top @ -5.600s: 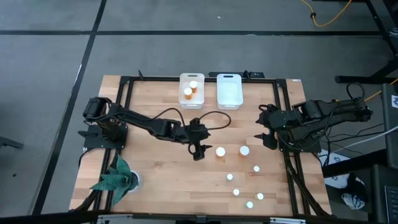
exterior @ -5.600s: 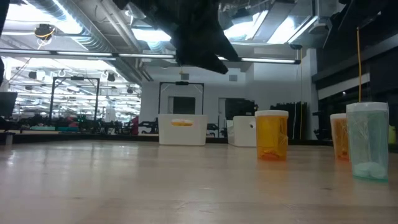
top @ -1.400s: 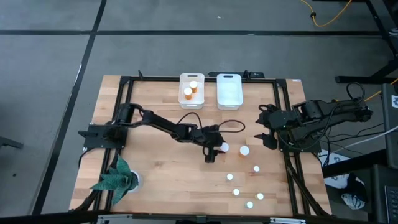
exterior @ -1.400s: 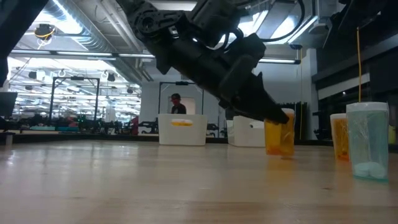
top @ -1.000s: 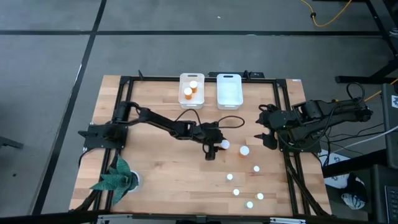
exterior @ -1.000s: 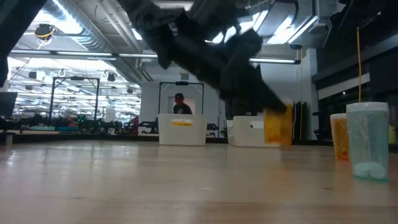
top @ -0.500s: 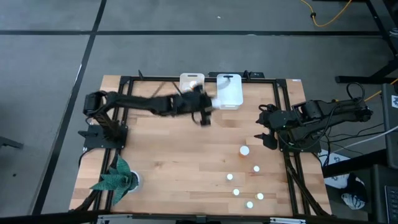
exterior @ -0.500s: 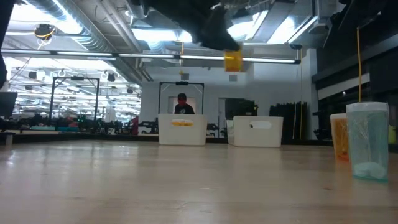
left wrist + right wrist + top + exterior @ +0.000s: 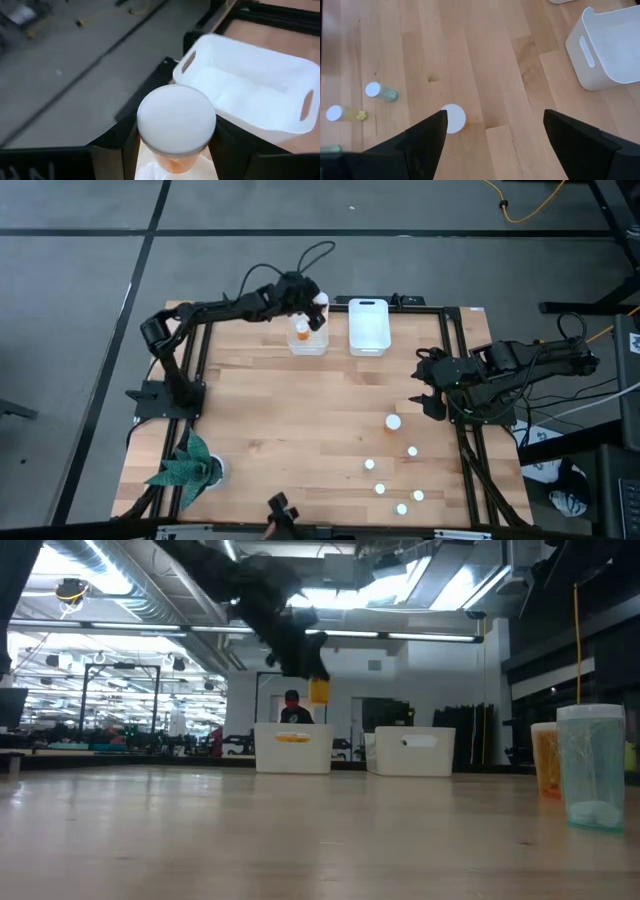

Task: Pick and place medicine bottles into bin by pill shape (circle, oval)
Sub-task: Put the orange capsule bottle into the left white bin

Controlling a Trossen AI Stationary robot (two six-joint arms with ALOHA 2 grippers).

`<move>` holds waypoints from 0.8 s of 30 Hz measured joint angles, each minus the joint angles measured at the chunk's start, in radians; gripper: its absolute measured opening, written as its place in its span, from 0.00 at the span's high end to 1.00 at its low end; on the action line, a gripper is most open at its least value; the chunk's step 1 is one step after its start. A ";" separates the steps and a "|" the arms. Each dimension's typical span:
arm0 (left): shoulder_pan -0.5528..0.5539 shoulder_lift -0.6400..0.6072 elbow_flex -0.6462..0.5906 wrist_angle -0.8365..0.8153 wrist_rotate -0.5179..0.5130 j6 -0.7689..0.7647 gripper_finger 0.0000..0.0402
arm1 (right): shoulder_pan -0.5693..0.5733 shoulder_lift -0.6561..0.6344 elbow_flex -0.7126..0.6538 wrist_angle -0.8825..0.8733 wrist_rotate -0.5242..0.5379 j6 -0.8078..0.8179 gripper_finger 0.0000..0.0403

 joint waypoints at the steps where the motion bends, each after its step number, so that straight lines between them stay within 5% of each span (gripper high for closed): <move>1: 0.013 0.014 0.000 -0.006 0.040 -0.016 0.56 | 0.000 0.000 0.000 -0.001 0.000 0.000 0.18; 7: 0.010 0.111 -0.001 0.008 0.092 -0.017 0.56 | 0.000 0.000 0.000 -0.001 0.000 0.001 0.18; 24: 0.017 0.169 -0.001 0.028 -0.004 -0.016 0.56 | 0.000 0.000 0.000 -0.004 0.000 0.000 0.18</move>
